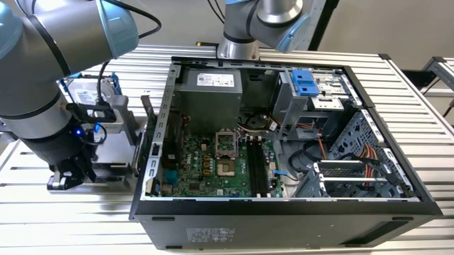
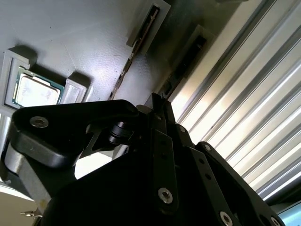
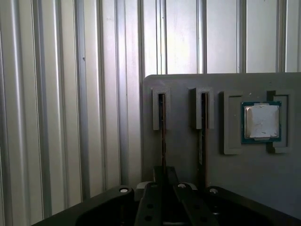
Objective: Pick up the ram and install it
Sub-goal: 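Pick up the ram and move it above insertion slot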
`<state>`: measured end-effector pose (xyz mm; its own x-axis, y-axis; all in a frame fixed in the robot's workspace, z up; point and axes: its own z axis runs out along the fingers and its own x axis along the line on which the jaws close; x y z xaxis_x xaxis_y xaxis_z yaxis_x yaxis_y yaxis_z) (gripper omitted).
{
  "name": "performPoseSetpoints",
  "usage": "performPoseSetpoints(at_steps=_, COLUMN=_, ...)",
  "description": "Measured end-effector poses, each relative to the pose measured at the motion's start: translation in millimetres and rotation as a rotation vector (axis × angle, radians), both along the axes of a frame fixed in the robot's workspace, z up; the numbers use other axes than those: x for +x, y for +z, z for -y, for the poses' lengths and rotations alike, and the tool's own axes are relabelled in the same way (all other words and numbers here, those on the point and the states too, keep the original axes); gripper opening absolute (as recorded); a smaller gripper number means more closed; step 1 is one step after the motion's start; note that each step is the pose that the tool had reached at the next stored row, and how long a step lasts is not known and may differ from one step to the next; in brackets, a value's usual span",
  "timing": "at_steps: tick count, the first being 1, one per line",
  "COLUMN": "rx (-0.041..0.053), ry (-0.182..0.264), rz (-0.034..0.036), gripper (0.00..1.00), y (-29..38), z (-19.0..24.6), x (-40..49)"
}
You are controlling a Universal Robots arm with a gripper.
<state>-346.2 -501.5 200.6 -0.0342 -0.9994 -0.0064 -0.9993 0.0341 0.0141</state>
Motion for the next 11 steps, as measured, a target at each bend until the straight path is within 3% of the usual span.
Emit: performPoseSetpoints(at_steps=11, rx=-0.0001, ry=0.000, rz=-0.0001, gripper=0.00, y=5.0, z=0.0, x=0.0)
